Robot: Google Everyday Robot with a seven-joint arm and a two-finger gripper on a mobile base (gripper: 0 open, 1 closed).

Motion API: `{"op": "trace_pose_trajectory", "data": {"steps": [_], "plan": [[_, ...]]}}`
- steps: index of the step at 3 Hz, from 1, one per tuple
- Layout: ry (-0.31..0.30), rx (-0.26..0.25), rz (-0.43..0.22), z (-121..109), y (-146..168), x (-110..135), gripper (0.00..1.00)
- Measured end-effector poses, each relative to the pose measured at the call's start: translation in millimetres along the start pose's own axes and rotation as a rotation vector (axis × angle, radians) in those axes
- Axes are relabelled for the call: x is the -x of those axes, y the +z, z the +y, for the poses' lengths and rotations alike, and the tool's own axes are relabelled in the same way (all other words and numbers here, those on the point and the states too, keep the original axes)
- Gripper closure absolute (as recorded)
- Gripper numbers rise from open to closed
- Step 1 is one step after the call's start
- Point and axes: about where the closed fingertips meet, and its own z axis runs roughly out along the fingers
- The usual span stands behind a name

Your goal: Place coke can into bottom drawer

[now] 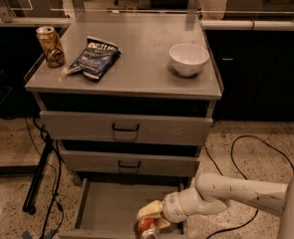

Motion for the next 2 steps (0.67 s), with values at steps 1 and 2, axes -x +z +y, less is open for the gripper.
{"op": "trace_pose_trajectory", "data": {"steps": [1,2], "plan": [[0.012,0.024,-0.022,0,12,9,1.00],[0.018,0.043,-0.053,3,19,24,1.00]]}}
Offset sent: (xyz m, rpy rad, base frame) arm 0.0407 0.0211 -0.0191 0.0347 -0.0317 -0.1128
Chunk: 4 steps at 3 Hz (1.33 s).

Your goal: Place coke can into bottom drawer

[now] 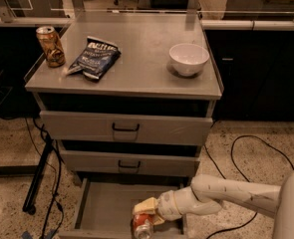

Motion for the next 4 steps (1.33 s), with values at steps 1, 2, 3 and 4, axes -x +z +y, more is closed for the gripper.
{"op": "trace_pose_trajectory", "data": {"steps": [1,2,3,4], "plan": [[0.000,0.000,0.000,0,0,0,1.00],[0.032,0.056,-0.031,-2,7,15,1.00],[0.075,0.128,-0.119,-12,16,65,1.00],[0.075,0.130,-0.121,-12,16,67,1.00]]}}
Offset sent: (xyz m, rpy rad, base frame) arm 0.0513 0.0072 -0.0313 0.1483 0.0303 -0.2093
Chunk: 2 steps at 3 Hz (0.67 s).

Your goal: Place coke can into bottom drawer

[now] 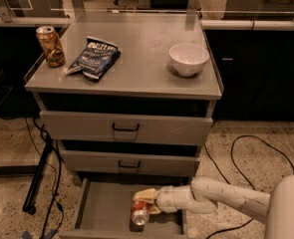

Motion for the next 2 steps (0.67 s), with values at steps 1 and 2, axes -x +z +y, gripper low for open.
{"op": "trace_pose_trajectory", "data": {"steps": [1,2], "plan": [[0.014,0.006,-0.006,-5,7,2,1.00],[0.049,0.031,-0.074,-13,9,18,1.00]]}}
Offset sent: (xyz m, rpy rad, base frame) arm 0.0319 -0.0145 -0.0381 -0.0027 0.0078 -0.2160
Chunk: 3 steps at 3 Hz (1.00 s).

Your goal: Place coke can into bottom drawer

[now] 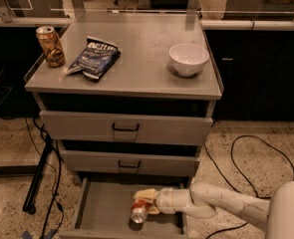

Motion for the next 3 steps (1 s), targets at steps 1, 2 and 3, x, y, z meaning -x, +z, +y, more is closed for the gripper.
{"op": "trace_pose_trajectory", "data": {"steps": [1,2,3], "plan": [[0.043,0.021,-0.063,-13,1,14,1.00],[0.047,0.018,-0.061,-14,4,14,1.00],[0.064,-0.032,-0.093,-29,22,20,1.00]]}}
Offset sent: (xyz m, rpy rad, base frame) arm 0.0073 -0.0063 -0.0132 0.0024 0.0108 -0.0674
